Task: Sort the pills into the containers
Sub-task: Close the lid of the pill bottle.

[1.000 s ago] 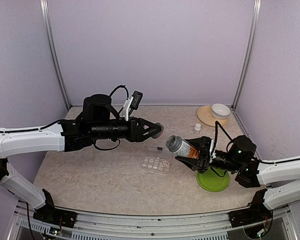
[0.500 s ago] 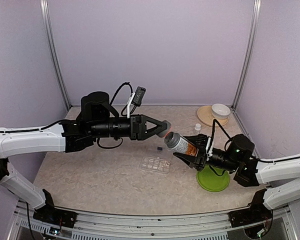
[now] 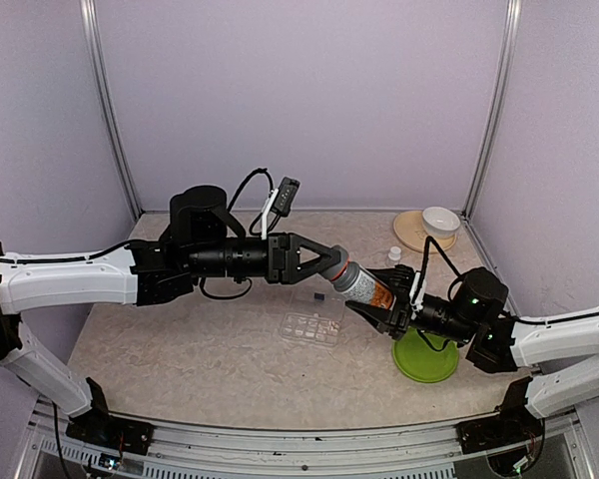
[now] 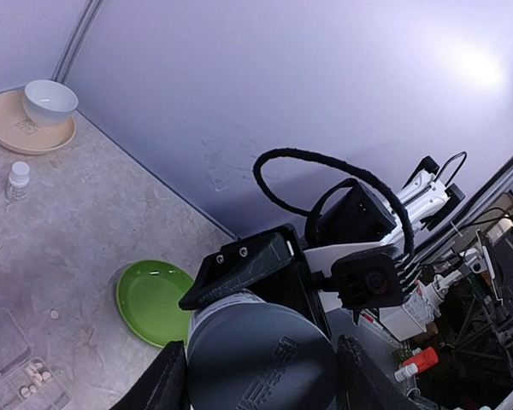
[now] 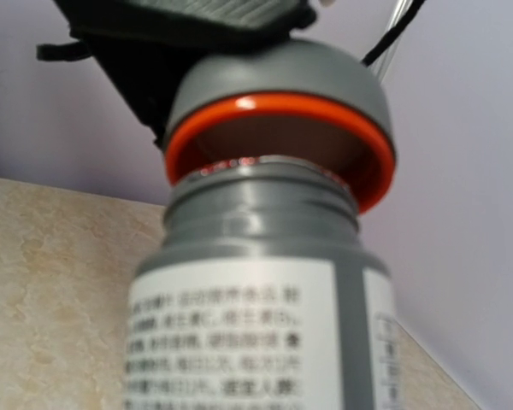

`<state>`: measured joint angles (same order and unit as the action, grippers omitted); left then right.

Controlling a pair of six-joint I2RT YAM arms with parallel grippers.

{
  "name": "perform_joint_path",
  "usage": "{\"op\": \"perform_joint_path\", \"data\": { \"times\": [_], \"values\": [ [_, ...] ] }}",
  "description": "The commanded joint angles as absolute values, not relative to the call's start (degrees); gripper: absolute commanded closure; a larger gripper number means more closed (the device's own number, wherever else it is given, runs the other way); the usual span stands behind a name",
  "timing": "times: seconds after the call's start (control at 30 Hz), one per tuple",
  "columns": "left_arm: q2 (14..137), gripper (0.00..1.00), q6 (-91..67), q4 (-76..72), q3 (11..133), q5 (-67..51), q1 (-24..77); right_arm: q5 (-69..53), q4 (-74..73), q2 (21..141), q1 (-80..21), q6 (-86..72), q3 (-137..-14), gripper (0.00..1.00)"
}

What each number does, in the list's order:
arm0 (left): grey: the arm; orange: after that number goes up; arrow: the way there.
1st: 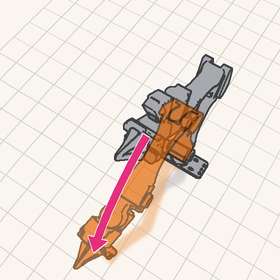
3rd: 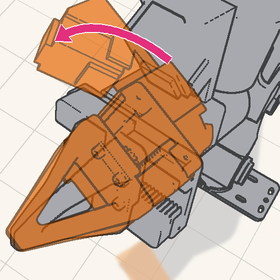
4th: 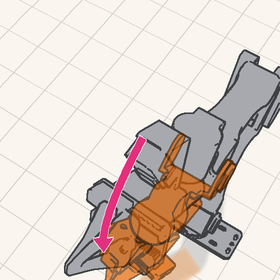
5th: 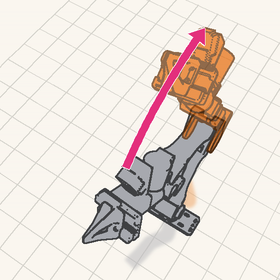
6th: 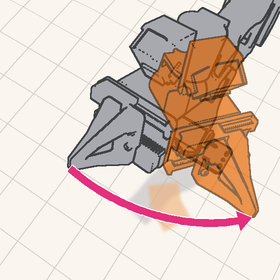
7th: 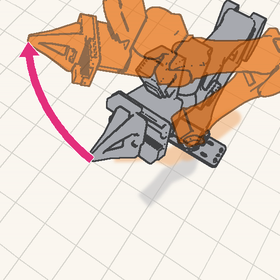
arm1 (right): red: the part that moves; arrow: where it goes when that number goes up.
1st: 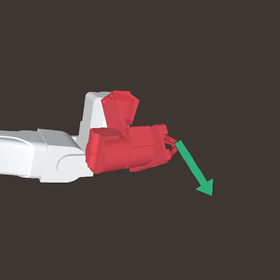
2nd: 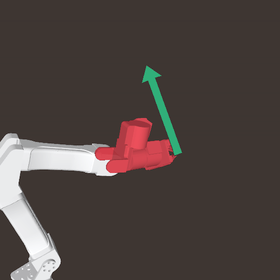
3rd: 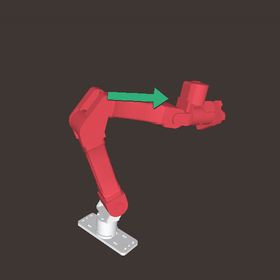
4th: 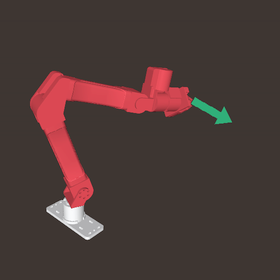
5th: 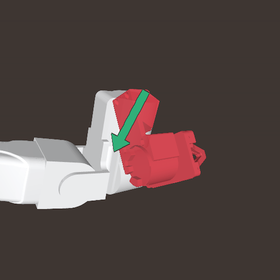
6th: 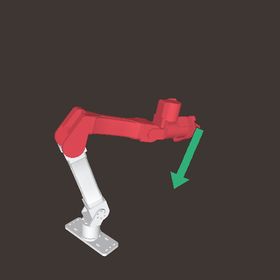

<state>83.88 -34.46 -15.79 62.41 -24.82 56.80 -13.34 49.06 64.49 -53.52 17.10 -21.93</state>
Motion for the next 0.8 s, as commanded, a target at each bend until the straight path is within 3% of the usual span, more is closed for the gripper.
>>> {"op": "perform_joint_path", "data": {
  "times": [0.0, 0.5, 0.77],
  "values": [
    [84.4, 0.54, -34.0, -15.6, 64.1, -23.3, 57.4, -12.1, 49.8, 63.4, -54.5, 17.2, -23.9, 1.0],
    [86.4, 0.54, -36.7, -15.2, 64.7, -21.8, 57.9, -7.2, 48.5, 64.1, -56.3, 18.4, -25.7, 1.0],
    [90.1, 0.54, -45.5, -16.1, 64.9, -23.1, 57.9, 4.9, 47.5, 66.7, -61.2, 26.1, -27.8, 1.0]
  ]
}}
